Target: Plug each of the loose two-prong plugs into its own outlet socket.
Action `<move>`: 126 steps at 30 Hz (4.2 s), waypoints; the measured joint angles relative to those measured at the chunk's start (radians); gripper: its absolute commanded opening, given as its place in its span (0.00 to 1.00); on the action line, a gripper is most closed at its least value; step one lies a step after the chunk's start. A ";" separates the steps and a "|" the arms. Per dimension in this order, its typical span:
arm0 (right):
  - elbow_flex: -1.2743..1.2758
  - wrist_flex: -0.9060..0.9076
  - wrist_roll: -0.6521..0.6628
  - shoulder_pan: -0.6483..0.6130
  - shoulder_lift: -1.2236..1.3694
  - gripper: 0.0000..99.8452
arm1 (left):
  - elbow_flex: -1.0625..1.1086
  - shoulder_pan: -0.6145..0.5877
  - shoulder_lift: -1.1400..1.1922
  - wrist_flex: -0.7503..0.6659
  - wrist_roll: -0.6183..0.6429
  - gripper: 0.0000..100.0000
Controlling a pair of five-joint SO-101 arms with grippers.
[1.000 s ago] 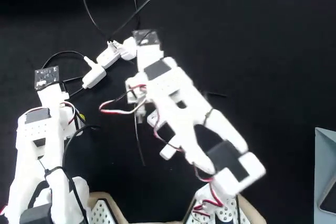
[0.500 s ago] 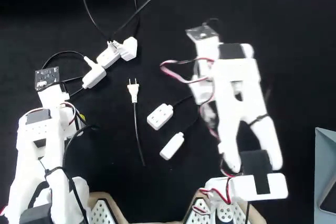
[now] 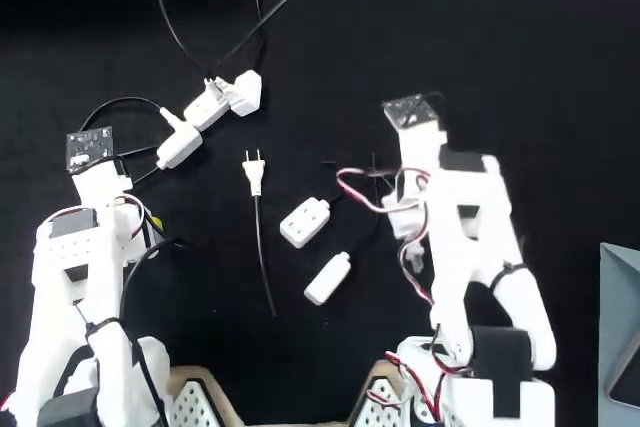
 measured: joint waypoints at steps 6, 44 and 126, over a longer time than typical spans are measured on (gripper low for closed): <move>0.000 -0.061 0.000 -0.003 0.117 0.13 | 0.000 0.000 0.000 0.000 0.000 0.20; -0.043 0.209 -0.181 -0.049 0.127 0.06 | 0.000 -0.002 0.000 0.000 0.000 0.20; 0.387 -0.221 -0.473 0.221 -0.660 0.01 | -0.763 0.753 0.689 0.149 -0.325 0.25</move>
